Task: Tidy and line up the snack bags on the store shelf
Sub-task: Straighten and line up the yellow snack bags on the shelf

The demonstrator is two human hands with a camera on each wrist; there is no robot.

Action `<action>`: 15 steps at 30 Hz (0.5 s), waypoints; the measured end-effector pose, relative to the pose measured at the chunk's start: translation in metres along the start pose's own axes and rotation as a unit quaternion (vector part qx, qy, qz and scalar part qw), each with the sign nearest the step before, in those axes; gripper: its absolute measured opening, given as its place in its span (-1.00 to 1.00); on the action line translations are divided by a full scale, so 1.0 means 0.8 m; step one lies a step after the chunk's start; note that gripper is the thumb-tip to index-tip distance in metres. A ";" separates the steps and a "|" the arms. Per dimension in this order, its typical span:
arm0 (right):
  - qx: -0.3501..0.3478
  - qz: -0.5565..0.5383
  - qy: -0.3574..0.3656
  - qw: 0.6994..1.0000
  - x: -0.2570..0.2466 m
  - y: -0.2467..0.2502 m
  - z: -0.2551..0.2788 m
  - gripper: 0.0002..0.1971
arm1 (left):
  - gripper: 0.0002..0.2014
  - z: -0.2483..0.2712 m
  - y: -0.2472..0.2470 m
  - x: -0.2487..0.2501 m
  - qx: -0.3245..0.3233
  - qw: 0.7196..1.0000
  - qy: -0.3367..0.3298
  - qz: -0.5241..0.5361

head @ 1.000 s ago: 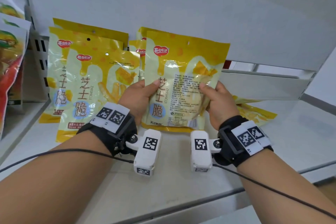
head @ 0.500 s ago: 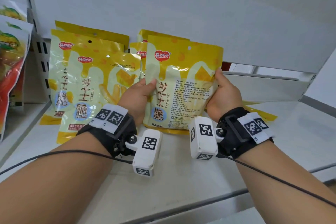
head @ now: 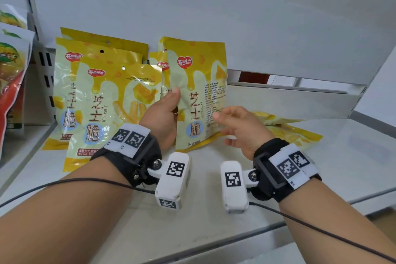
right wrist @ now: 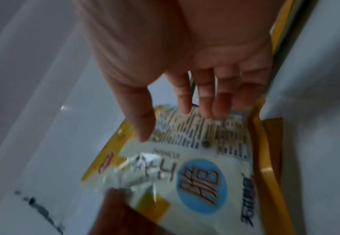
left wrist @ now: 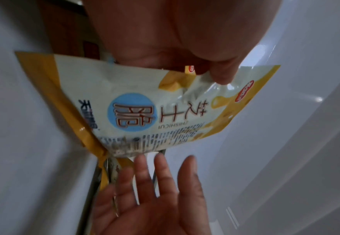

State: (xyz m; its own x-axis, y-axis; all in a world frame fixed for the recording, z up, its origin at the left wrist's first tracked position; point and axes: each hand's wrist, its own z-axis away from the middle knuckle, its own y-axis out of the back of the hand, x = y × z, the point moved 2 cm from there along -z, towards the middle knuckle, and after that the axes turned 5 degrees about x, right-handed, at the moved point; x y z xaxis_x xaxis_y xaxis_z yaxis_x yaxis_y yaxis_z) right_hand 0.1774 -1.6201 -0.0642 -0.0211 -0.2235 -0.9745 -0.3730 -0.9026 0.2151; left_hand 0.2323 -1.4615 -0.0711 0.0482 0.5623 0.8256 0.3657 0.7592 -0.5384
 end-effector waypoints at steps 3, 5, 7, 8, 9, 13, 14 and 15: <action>-0.044 0.040 0.010 0.998 0.006 -0.006 0.008 -0.33 | -0.28 0.007 -0.008 -0.003 -0.080 0.994 0.049 -0.063; -0.028 0.086 0.028 0.996 0.008 -0.003 0.009 -0.29 | -0.21 0.011 -0.012 -0.007 -0.122 0.987 0.067 -0.086; 0.019 0.127 0.052 0.990 0.008 0.005 0.006 -0.49 | -0.22 0.013 -0.015 -0.010 -0.129 0.985 0.063 -0.097; 0.049 0.141 0.058 0.987 0.007 0.012 0.004 -0.63 | -0.24 0.012 -0.015 -0.010 -0.119 0.986 0.056 -0.103; 0.078 0.142 0.064 0.985 0.006 0.020 0.002 -0.72 | -0.27 0.011 -0.014 -0.010 -0.101 0.987 0.046 -0.112; 0.170 0.062 0.034 0.983 0.002 0.051 -0.004 -0.88 | -0.50 0.008 -0.006 -0.007 0.020 0.980 -0.019 -0.197; 0.188 0.018 0.021 0.982 -0.001 0.058 -0.005 -0.86 | -0.58 0.007 -0.003 -0.005 0.046 0.973 -0.041 -0.224; 0.204 -0.039 0.016 0.978 -0.002 0.065 -0.009 -0.84 | -0.64 0.007 0.000 -0.003 0.061 0.964 -0.061 -0.252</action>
State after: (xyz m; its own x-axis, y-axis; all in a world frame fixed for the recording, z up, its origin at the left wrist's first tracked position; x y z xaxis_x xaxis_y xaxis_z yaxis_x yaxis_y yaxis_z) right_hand 0.1647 -1.6691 -0.0509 0.0487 -0.1779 -0.9828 -0.7114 -0.6969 0.0909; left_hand 0.2269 -1.4615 -0.0742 -0.2199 0.1412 0.9652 0.2011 0.9748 -0.0968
